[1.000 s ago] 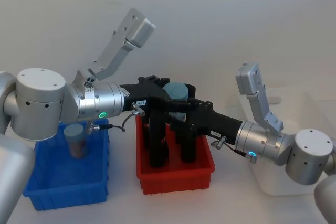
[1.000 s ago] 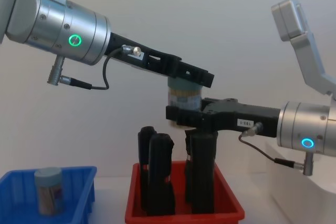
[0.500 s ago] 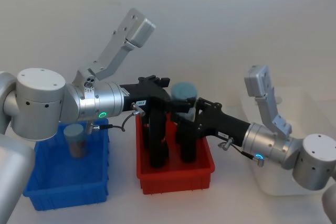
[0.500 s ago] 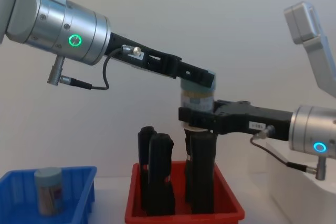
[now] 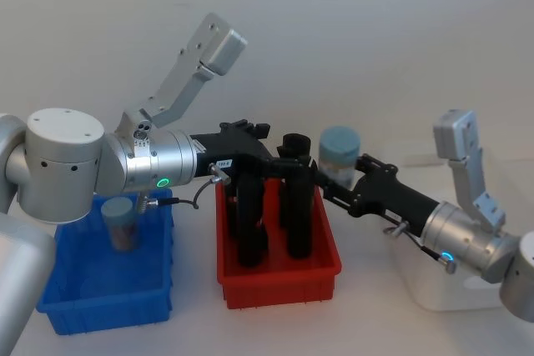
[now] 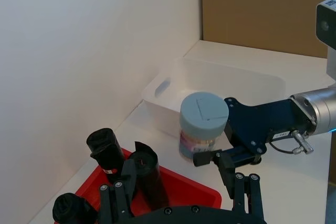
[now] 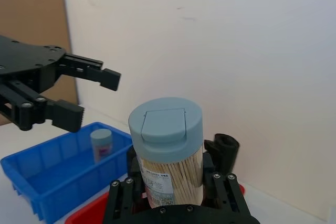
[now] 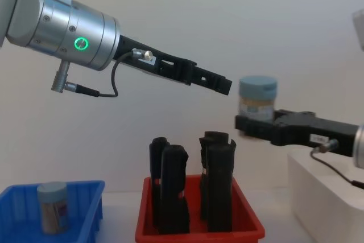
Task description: Pick the cotton swabs from the blue box and place them into the white box.
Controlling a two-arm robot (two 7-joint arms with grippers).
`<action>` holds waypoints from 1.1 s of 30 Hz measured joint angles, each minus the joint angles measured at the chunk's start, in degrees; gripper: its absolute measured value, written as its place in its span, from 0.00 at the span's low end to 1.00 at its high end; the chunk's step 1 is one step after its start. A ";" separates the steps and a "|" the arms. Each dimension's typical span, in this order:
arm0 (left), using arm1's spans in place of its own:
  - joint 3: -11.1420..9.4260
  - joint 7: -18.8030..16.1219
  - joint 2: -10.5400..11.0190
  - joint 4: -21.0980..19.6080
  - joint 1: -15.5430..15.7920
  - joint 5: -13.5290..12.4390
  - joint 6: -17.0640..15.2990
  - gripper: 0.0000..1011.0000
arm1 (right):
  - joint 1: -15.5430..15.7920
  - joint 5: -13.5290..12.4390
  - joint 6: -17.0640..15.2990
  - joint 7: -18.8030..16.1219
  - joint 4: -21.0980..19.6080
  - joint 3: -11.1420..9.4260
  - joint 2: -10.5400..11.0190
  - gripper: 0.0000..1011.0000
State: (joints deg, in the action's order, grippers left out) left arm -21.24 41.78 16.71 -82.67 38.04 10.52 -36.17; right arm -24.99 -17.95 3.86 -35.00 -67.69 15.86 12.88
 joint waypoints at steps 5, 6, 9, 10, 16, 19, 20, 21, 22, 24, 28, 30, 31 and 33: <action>0.00 0.00 0.00 0.00 0.00 0.00 0.00 0.99 | 1.98 -0.45 -0.17 3.01 -2.57 -0.96 1.36 0.64; 0.00 0.00 0.00 0.00 0.00 0.00 0.00 0.99 | 2.28 -0.52 -0.22 3.76 -2.97 -1.11 1.55 0.64; 0.00 0.00 0.00 0.00 0.00 0.00 0.00 0.99 | 3.62 -0.78 -0.40 6.12 -4.71 -1.77 2.46 0.64; 0.00 0.00 0.00 0.00 0.00 0.00 0.00 0.99 | 3.92 -0.83 -0.45 6.70 -5.09 -1.91 2.67 0.64; 0.00 0.00 0.00 0.00 0.00 0.00 0.00 0.99 | 6.40 -1.19 -1.03 11.42 -8.23 -3.17 4.29 0.64; 0.00 0.00 0.00 0.00 0.00 0.00 0.00 0.99 | 7.44 -1.34 -1.56 13.98 -9.46 -3.72 4.94 0.64; 0.00 0.00 0.00 0.00 0.00 0.00 0.00 0.99 | 7.77 -1.37 -1.77 14.58 -9.85 -3.90 5.14 0.64; 0.00 0.00 0.00 0.00 0.00 -0.01 0.00 0.99 | 8.24 -1.42 -2.16 15.94 -10.37 -4.16 5.43 0.64; 0.00 0.00 0.00 0.00 0.00 0.00 0.00 0.99 | 8.46 -1.44 -2.41 16.54 -10.61 -4.27 5.58 0.64; 0.00 0.00 0.00 0.00 0.00 0.00 0.00 0.99 | 8.89 -1.51 -2.98 17.70 -11.07 -4.52 5.84 0.64; 0.00 0.00 0.00 0.00 0.00 0.00 -0.01 0.99 | 10.10 -1.76 -5.17 20.77 -12.35 -5.27 6.64 0.64; 0.00 0.00 0.00 0.00 0.00 0.00 0.00 0.99 | 10.37 -1.82 -5.94 21.57 -12.58 -5.43 6.82 0.64; 0.00 0.00 0.00 0.00 0.00 0.00 0.00 0.99 | 10.64 -1.87 -6.77 22.29 -12.80 -5.61 7.00 0.64; 0.00 0.00 0.00 0.00 0.00 0.00 0.00 0.99 | 10.81 -1.92 -7.51 22.77 -12.91 -5.72 7.13 0.64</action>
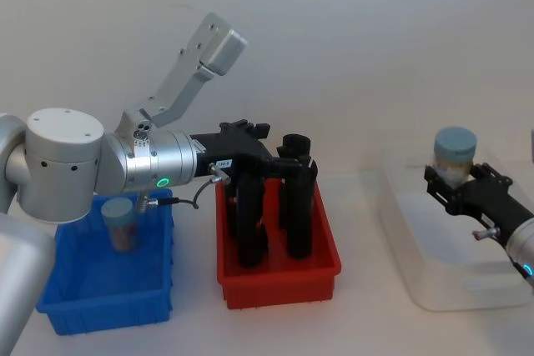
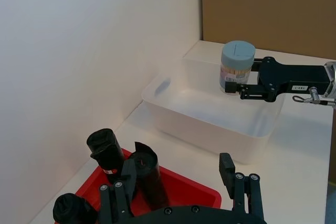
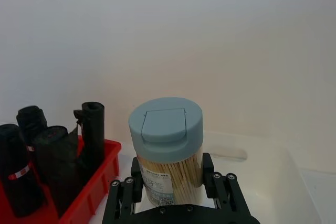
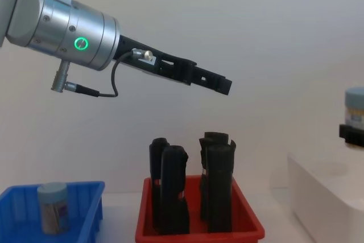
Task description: Pick the cotton swabs from the blue box and place them into the white box.
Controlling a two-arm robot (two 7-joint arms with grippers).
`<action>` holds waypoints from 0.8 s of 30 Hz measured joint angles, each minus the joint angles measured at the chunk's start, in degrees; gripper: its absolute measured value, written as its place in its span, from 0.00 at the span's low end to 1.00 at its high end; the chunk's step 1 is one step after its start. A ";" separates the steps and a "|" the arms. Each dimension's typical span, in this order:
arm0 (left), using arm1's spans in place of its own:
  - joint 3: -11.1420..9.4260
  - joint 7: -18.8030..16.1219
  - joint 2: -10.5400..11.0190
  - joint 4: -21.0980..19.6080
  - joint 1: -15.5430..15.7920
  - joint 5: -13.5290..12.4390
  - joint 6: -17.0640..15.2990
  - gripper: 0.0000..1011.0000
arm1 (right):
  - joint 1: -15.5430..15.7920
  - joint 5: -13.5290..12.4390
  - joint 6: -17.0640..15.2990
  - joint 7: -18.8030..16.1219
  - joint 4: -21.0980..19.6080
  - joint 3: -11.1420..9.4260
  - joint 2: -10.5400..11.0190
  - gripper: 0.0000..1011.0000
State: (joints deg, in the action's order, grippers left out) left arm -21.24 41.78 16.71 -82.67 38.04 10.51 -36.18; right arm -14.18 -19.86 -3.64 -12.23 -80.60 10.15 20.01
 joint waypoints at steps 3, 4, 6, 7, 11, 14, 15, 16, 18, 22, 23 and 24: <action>0.00 0.00 0.00 0.00 0.00 0.00 0.00 0.99 | 0.41 -0.06 -1.49 0.78 -0.16 -0.25 0.31 0.64; 0.00 0.00 0.00 0.00 0.00 0.00 0.00 0.99 | 0.47 -0.07 -1.85 0.91 -0.18 -0.28 0.36 0.64; 0.00 0.00 0.00 0.00 0.00 0.00 0.00 0.99 | 0.63 -0.07 -2.57 1.05 -0.19 -0.35 0.49 0.64; 0.00 0.00 0.00 0.00 0.00 0.00 0.00 0.99 | 0.63 -0.07 -2.57 1.05 -0.19 -0.35 0.49 0.64; 0.00 0.00 0.00 0.00 0.00 0.00 0.00 0.99 | 0.78 -0.03 -3.70 1.13 -0.16 -0.45 0.66 0.64; 0.00 0.00 0.00 0.00 0.00 0.00 0.00 0.99 | 0.85 0.06 -4.29 1.10 -0.02 -0.47 0.72 0.64; 0.00 0.00 0.00 0.00 0.00 0.00 0.00 0.99 | 0.85 0.08 -4.39 1.07 0.00 -0.47 0.73 0.64; 0.00 0.00 0.00 0.00 0.00 0.00 0.00 0.99 | 0.86 0.10 -4.49 1.04 0.04 -0.48 0.74 0.64; 0.00 0.00 0.00 0.00 0.00 0.00 0.00 0.99 | 0.90 0.18 -4.78 0.94 0.14 -0.49 0.78 0.64; 0.00 0.00 0.00 0.00 0.00 0.00 0.00 0.99 | 0.96 0.30 -5.11 0.75 0.23 -0.51 0.84 0.65; 0.00 0.00 0.00 0.00 0.00 0.00 0.00 0.99 | 0.98 0.34 -5.18 0.70 0.25 -0.52 0.86 0.70; 0.00 0.00 0.00 0.00 0.00 0.00 0.00 0.99 | 0.99 0.36 -5.22 0.67 0.27 -0.52 0.86 0.71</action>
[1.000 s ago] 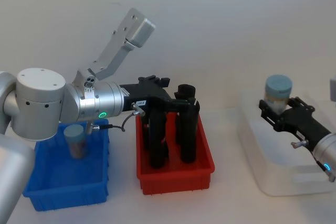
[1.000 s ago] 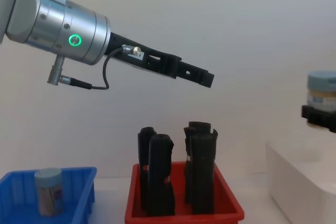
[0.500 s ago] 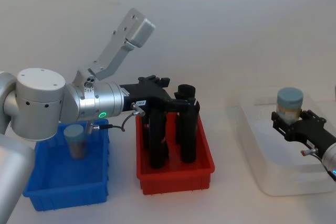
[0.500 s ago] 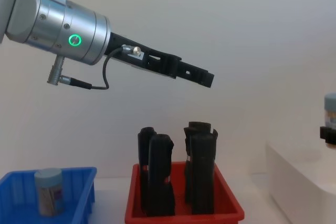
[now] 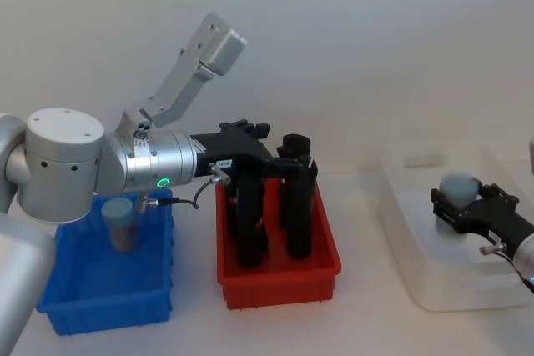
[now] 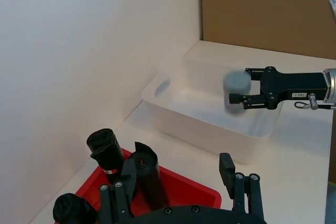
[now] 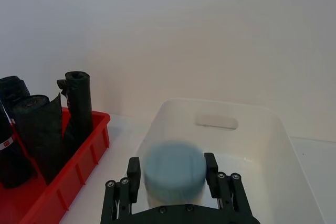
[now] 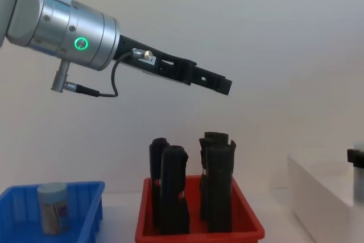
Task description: Pick the cotton swabs from the blue box and place them into the white box.
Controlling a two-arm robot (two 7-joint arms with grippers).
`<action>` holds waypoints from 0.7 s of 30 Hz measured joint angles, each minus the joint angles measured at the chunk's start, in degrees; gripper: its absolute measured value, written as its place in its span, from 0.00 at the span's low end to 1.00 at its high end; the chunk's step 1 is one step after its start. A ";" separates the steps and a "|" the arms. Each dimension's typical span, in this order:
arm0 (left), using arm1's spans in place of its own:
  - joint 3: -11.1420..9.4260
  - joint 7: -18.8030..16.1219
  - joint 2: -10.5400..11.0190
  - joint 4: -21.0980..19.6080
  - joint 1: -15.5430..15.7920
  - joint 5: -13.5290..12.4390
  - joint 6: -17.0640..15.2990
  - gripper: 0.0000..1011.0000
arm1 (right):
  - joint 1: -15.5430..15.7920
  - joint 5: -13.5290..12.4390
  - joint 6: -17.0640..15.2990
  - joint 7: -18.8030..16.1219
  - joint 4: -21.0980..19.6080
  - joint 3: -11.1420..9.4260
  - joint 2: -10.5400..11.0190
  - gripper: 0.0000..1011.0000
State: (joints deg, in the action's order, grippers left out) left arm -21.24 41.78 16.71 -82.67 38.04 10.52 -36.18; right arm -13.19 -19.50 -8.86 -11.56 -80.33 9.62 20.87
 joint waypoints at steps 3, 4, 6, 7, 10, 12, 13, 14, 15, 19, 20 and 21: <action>0.00 0.00 0.00 0.00 0.00 0.00 0.00 0.99 | 0.04 0.06 -0.12 -0.09 0.04 -0.03 0.04 0.81; 0.00 0.00 0.00 0.00 0.00 0.00 0.00 0.99 | 0.06 0.07 -0.13 -0.10 0.05 -0.04 0.05 0.81; 0.00 0.00 0.00 0.00 0.00 0.00 0.00 0.99 | 0.08 0.09 -0.15 -0.14 0.07 -0.08 0.07 0.89; 0.00 0.00 0.00 0.00 0.00 0.00 0.00 0.99 | 0.10 0.10 -0.15 -0.15 0.07 -0.09 0.07 0.91; 0.00 0.00 0.00 0.00 0.00 0.00 0.00 0.99 | 0.13 0.11 -0.13 -0.18 0.09 -0.13 0.09 0.98; 0.00 0.00 0.00 0.00 0.00 0.00 0.00 0.99 | 0.16 0.12 -0.04 -0.20 0.09 -0.16 0.11 0.99; 0.00 0.00 0.00 0.00 0.00 0.00 0.00 0.99 | 0.17 0.13 0.03 -0.20 0.09 -0.17 0.11 0.99; 0.00 0.00 0.00 0.00 0.00 0.00 0.00 0.99 | 0.20 0.14 0.16 -0.21 0.09 -0.19 0.12 0.99; 0.00 0.00 0.00 0.00 0.00 0.00 0.00 0.99 | 0.21 0.14 0.21 -0.22 0.10 -0.20 0.12 0.99; 0.00 0.00 0.00 0.00 0.00 0.00 0.00 0.99 | 0.30 0.19 0.69 -0.22 0.01 -0.27 0.17 0.99; 0.00 0.00 0.00 0.00 0.00 0.00 0.00 0.99 | 0.35 0.20 0.94 -0.22 -0.06 -0.30 0.19 0.99; 0.00 0.00 0.00 0.00 0.00 0.00 0.00 0.99 | 0.38 0.21 1.04 -0.21 -0.09 -0.32 0.20 0.99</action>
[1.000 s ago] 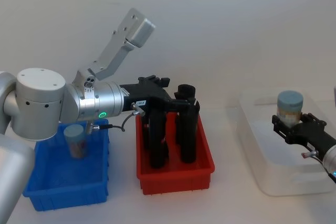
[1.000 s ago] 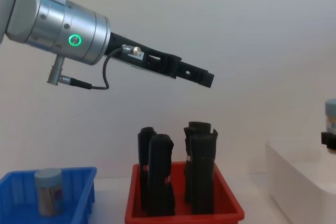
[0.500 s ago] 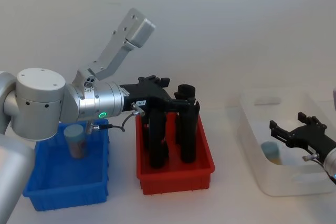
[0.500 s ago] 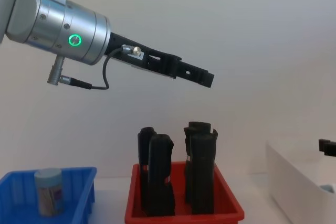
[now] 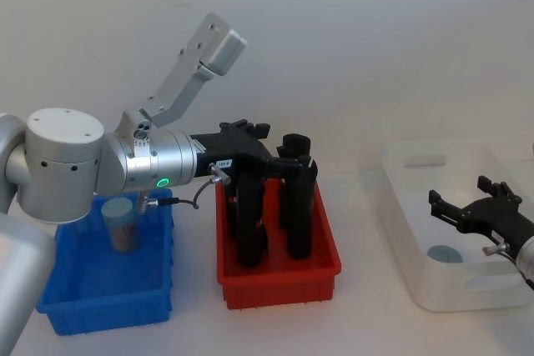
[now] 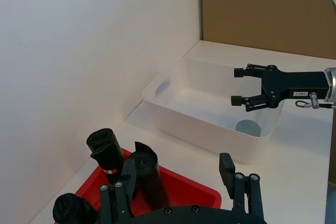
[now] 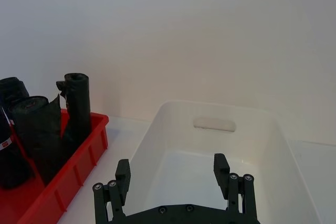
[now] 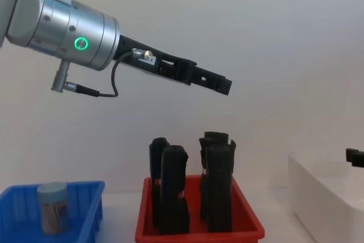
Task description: Pick the cotton swabs from the blue box and place them into the white box.
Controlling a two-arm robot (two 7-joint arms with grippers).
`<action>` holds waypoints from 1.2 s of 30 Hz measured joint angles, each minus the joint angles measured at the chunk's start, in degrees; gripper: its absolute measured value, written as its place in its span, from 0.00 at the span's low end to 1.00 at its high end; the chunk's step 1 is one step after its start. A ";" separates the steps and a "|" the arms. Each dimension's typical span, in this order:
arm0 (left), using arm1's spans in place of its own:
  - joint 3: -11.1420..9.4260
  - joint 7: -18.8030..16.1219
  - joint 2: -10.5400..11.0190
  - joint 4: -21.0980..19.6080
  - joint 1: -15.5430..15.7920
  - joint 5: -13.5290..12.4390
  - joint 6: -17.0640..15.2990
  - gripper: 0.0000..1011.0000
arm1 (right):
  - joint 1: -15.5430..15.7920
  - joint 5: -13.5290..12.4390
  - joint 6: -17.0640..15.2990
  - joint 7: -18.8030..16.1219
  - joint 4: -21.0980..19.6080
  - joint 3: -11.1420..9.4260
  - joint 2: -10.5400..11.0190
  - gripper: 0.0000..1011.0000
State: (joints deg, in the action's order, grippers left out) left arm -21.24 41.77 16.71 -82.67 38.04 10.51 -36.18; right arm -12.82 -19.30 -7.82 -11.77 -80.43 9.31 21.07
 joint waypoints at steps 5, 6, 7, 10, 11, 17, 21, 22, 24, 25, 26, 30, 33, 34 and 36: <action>0.00 0.00 0.00 0.00 0.00 0.00 0.00 0.99 | 0.19 0.02 0.68 0.08 -0.31 -0.12 0.08 0.99; 0.00 0.00 0.00 0.00 0.00 0.00 0.00 0.99 | 0.23 0.03 0.79 0.10 -0.37 -0.13 0.10 0.99; 0.00 0.00 0.00 0.00 0.00 0.00 0.00 0.99 | 0.29 0.03 1.01 0.17 -0.49 -0.18 0.14 0.99; 0.00 0.00 0.00 0.00 0.00 0.00 0.00 0.99 | 0.41 0.03 1.28 0.26 -0.69 -0.26 0.20 0.99; 0.00 0.00 0.00 0.00 0.00 0.00 0.00 0.99 | 0.47 0.03 1.40 0.30 -0.78 -0.31 0.22 0.99; 0.00 0.00 0.00 0.00 0.00 0.00 0.00 0.99 | 0.65 0.03 1.84 0.42 -1.08 -0.40 0.31 0.99; 0.00 0.00 0.00 0.00 0.00 0.00 0.00 0.99 | 0.73 0.03 2.02 0.47 -1.21 -0.45 0.34 0.99; 0.00 0.00 0.00 0.00 0.00 0.00 0.00 0.99 | 0.76 0.03 2.09 0.48 -1.26 -0.46 0.34 0.99; 0.00 0.00 0.00 0.00 0.00 0.00 0.00 0.99 | 0.78 0.03 2.14 0.49 -1.30 -0.47 0.35 0.99; 0.00 0.00 0.00 0.00 0.00 0.00 0.00 0.99 | 0.80 0.02 2.19 0.50 -1.33 -0.48 0.36 0.99; 0.00 0.00 0.00 0.00 0.00 0.00 0.00 0.99 | 0.80 0.02 2.20 0.50 -1.34 -0.48 0.36 0.99; 0.00 0.00 0.00 0.00 0.00 0.00 0.00 0.99 | 0.83 0.01 2.25 0.52 -1.38 -0.50 0.37 0.99; 0.00 -0.08 0.02 -0.01 -0.09 0.00 0.18 0.99 | 0.99 0.01 2.29 0.61 -1.65 -0.50 0.36 0.99; -0.01 -0.19 0.04 -0.03 -0.16 0.00 0.29 0.99 | 1.08 0.01 2.31 0.66 -1.77 -0.48 0.36 0.99; -0.06 -0.78 0.11 -0.17 -0.51 0.00 0.79 0.99 | 1.46 0.05 2.42 0.88 -2.33 -0.34 0.30 0.99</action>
State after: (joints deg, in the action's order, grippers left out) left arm -21.31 41.00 16.82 -82.84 37.54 10.52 -35.39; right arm -11.35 -19.25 -5.40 -10.89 -82.76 8.96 21.37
